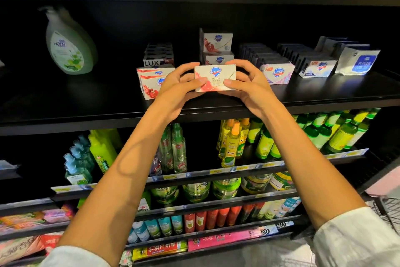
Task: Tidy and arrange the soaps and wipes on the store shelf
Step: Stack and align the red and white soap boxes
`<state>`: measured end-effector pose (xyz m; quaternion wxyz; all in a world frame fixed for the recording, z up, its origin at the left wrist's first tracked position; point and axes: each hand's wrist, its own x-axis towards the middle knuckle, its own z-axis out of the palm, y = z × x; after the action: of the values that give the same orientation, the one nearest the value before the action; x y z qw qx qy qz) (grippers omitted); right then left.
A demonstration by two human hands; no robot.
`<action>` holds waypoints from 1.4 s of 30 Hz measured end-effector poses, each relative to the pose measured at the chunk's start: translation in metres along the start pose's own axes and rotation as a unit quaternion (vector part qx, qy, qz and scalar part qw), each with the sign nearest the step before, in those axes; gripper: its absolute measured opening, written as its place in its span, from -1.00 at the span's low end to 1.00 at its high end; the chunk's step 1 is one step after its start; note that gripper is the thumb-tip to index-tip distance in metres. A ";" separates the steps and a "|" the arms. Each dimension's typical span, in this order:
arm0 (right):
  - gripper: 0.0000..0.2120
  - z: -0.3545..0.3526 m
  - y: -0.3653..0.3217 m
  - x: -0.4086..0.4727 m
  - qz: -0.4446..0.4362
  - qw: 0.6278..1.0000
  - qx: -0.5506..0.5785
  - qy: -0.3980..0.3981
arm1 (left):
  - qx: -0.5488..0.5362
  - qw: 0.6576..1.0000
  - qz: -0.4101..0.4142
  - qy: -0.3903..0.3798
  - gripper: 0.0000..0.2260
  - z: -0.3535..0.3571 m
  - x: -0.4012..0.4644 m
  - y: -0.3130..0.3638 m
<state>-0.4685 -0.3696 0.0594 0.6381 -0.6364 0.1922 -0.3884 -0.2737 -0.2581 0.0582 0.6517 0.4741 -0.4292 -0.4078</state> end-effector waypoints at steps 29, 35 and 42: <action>-0.36 0.018 0.013 0.001 -0.091 0.818 -0.540 -0.175 | 0.357 0.908 0.109 0.192 -0.55 -0.078 -0.072 0.014; -0.38 0.015 0.014 0.001 -0.083 0.821 -0.540 -0.168 | 0.449 0.856 0.136 0.217 -0.51 -0.079 -0.064 0.012; -0.37 0.013 0.016 0.004 -0.076 0.821 -0.538 -0.174 | 0.451 0.854 0.138 0.220 -0.52 -0.085 -0.052 0.007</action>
<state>-0.4526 -0.3660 0.0470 0.1855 -0.9482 0.2075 -0.1533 -0.2079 -0.1846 0.0408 0.4930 0.7292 -0.4729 0.0393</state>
